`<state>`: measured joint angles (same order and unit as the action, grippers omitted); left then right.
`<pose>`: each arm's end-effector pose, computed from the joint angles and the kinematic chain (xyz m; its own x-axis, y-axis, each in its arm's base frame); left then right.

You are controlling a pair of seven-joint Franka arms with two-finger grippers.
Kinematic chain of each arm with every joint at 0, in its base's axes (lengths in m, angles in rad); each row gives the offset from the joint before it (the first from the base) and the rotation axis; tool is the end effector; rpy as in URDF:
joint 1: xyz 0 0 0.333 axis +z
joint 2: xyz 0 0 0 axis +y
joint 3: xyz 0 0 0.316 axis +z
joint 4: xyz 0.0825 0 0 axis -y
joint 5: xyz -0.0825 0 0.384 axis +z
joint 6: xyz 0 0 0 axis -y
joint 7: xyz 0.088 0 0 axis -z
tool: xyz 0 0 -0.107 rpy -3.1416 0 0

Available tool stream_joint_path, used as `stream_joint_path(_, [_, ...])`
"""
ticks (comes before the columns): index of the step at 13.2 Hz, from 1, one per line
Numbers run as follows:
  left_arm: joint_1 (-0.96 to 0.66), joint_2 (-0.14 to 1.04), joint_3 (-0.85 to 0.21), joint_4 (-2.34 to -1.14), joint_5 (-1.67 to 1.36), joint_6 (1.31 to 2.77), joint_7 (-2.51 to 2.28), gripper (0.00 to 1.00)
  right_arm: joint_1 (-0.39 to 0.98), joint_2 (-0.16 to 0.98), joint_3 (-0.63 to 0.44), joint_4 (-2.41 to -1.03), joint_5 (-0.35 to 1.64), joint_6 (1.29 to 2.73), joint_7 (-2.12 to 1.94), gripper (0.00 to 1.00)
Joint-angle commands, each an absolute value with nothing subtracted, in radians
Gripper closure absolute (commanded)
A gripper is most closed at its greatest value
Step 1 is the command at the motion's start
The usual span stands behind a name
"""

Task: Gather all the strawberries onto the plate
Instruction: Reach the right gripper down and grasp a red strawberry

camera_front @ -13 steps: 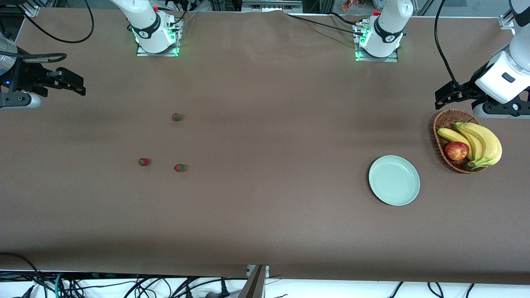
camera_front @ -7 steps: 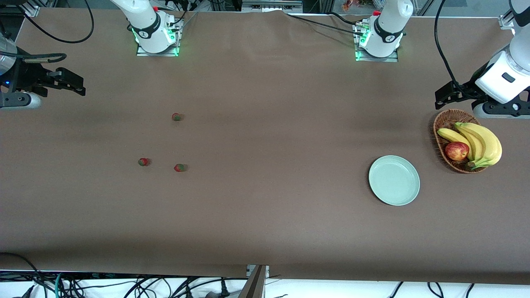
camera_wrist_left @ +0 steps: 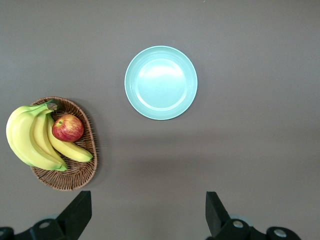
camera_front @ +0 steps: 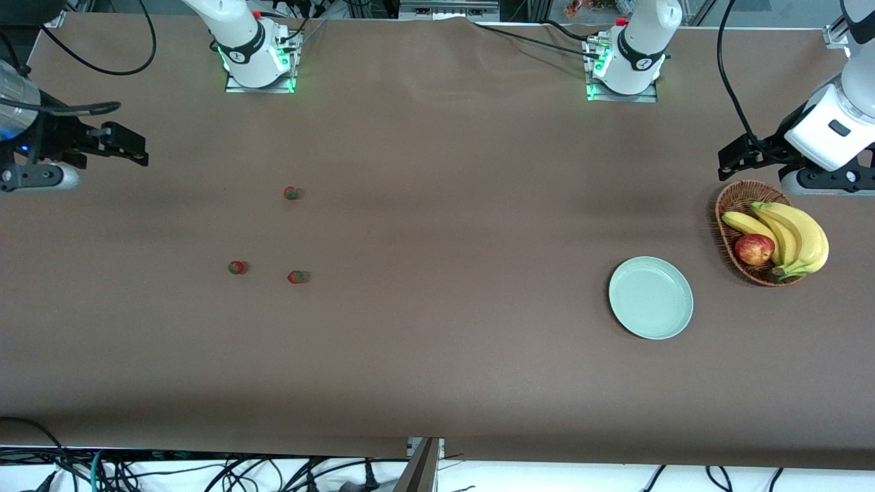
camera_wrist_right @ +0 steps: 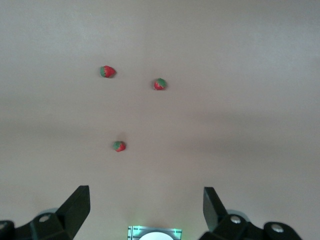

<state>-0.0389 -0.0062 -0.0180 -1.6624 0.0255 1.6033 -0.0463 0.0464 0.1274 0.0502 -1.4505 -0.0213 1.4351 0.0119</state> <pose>0.5517 -0.0288 0.5875 0.9986 -0.0114 -0.0516 -0.0128 -0.9995 -0.0279 0.5761 0.0514 0.5974 0.9865 0.0813 -0.1420 0.0844 -0.9963 0.0166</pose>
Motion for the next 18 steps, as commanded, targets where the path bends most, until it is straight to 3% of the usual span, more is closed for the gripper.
stream_joint_path(1, [-0.037,-0.021,-0.017,-1.663,0.012,1.588,-0.037,0.00,0.089,0.192,0.060,-1.433,-0.026,1.456,0.031,0.00])
stream_joint_path(4, [-0.035,-0.021,-0.017,-1.663,0.012,1.588,-0.037,0.00,0.136,0.325,0.060,-1.431,-0.023,1.499,0.028,0.00])
stream_joint_path(9, [-0.037,-0.021,-0.017,-1.663,0.012,1.586,-0.038,0.00,0.192,0.517,0.060,-1.456,-0.014,1.698,0.052,0.00])
stream_joint_path(18, [-0.035,-0.021,-0.017,-1.663,0.012,1.586,-0.038,0.00,0.201,0.620,0.060,-1.673,-0.012,2.170,0.071,0.00])
